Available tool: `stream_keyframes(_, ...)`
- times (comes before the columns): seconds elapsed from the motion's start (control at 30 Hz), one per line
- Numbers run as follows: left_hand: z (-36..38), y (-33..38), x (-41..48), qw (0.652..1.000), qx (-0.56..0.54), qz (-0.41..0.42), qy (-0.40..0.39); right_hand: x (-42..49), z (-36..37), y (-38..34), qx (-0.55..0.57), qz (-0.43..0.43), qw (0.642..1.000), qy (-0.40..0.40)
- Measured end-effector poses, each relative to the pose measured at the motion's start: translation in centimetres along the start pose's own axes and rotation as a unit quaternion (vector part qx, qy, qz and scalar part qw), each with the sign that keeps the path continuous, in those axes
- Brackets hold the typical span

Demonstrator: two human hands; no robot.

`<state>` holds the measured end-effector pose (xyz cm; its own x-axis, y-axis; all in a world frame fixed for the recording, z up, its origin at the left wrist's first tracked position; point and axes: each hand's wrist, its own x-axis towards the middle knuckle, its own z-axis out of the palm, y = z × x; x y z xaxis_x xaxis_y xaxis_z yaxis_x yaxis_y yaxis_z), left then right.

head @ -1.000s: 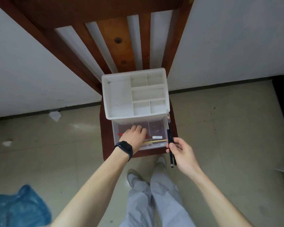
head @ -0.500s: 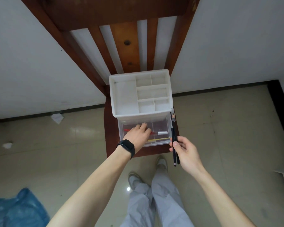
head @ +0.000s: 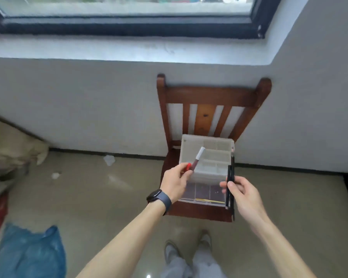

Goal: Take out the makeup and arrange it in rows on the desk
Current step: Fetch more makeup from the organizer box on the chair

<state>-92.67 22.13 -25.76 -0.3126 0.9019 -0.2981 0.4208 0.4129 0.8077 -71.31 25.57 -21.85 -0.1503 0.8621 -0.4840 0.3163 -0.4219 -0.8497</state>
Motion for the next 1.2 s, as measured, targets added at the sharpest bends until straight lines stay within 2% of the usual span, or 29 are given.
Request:
stream_keyframes(0.1, -5.8, 1.0, -3.9, 0.988, -0.102, -0.049, 0.102, -1.4, 2.5, -5.1, -0.044, -0.043, 0.996, -0.072)
stream_keyframes(0.2, -9.5, 1.0, -7.7, 0.966, -0.195, -0.077, 0.149, -1.9, 5.2, -8.3, -0.068, -0.078, 0.986, -0.131)
stream_keyframes(0.3, -13.9, 0.3, -14.0, 0.924, -0.288, -0.091, 0.236, -3.9, 10.0, -11.3, -0.101, -0.111, 0.963, -0.222)
stream_keyframes(0.37, -16.1, -0.8, -19.4, 0.881, -0.329, -0.110, 0.323, -6.4, 13.9, -12.9, -0.132, -0.140, 0.933, -0.305)
stream_keyframes(0.5, -17.7, -3.6, -32.0, 0.790, -0.367, -0.147, 0.468, -13.9, 20.8, -13.1, -0.180, -0.193, 0.848, -0.460)
stream_keyframes(0.63, -16.0, -5.2, -46.3, 0.654, -0.396, -0.185, 0.617, -24.0, 26.4, -10.6, -0.240, -0.233, 0.735, -0.589)
stream_keyframes(0.7, -13.8, -5.6, -54.3, 0.583, -0.394, -0.197, 0.683, -30.6, 28.6, -8.5, -0.265, -0.252, 0.663, -0.653)
stream_keyframes(0.77, -11.4, -5.3, -62.0, 0.513, -0.385, -0.203, 0.740, -37.4, 30.3, -5.9, -0.279, -0.263, 0.603, -0.699)
stream_keyframes(0.9, -6.6, -4.7, -75.4, 0.398, -0.353, -0.205, 0.822, -51.6, 32.0, -0.4, -0.281, -0.269, 0.491, -0.779)
stream_keyframes(1.03, -2.5, -4.4, -87.3, 0.316, -0.323, -0.213, 0.866, -65.3, 32.3, 5.8, -0.282, -0.266, 0.386, -0.837)
stream_keyframes(1.2, 1.3, -4.9, -100.6, 0.241, -0.283, -0.232, 0.899, -80.5, 31.4, 12.9, -0.282, -0.258, 0.299, -0.874)
